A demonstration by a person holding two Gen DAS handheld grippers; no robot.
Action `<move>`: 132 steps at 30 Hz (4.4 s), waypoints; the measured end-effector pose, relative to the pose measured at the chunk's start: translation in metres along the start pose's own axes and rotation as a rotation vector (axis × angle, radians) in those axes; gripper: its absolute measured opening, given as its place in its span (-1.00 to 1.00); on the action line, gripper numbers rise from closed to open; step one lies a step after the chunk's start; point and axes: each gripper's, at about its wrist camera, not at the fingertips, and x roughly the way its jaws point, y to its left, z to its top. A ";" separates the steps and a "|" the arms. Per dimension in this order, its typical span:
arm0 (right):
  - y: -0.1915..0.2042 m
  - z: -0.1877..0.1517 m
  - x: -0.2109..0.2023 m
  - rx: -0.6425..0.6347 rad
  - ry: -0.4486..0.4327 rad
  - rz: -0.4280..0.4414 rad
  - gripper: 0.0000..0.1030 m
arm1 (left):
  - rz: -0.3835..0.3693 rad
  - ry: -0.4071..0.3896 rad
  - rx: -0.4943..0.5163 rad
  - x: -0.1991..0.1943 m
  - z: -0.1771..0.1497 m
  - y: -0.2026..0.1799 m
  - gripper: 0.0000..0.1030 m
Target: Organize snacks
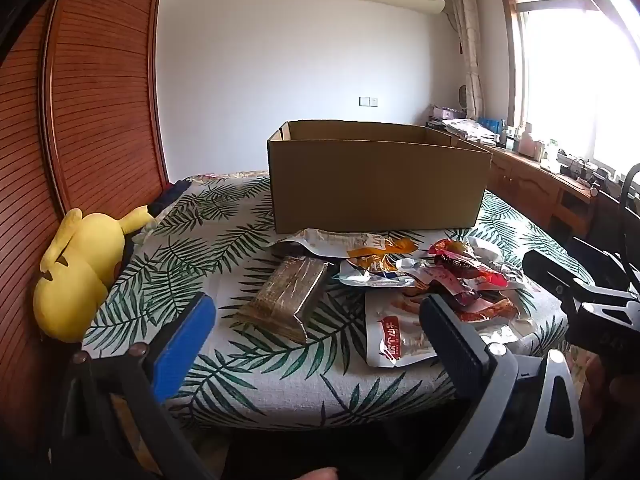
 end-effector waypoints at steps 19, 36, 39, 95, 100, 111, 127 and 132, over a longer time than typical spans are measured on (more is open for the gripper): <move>-0.003 -0.002 0.002 0.001 0.005 -0.004 1.00 | -0.003 -0.011 -0.016 -0.003 0.004 0.003 1.00; -0.005 -0.004 0.001 0.005 0.007 -0.009 1.00 | -0.004 -0.019 -0.010 -0.006 0.008 0.002 1.00; -0.005 -0.004 0.001 0.003 0.005 -0.009 1.00 | -0.003 -0.019 -0.010 -0.006 0.008 0.002 1.00; -0.009 -0.016 0.021 -0.017 0.099 0.015 1.00 | 0.029 0.072 -0.023 0.028 -0.008 0.024 1.00; -0.006 -0.019 0.032 -0.027 0.147 0.079 0.97 | 0.015 0.096 -0.021 0.041 -0.001 0.036 0.99; 0.012 -0.005 0.060 -0.110 0.233 0.207 0.64 | -0.060 0.189 0.007 0.074 0.016 0.046 0.90; 0.001 0.045 0.098 -0.086 0.321 0.264 0.11 | -0.129 0.372 0.024 0.128 0.023 0.041 0.41; -0.008 0.048 0.117 -0.043 0.397 0.275 -0.04 | -0.139 0.360 0.017 0.127 0.024 0.042 -0.07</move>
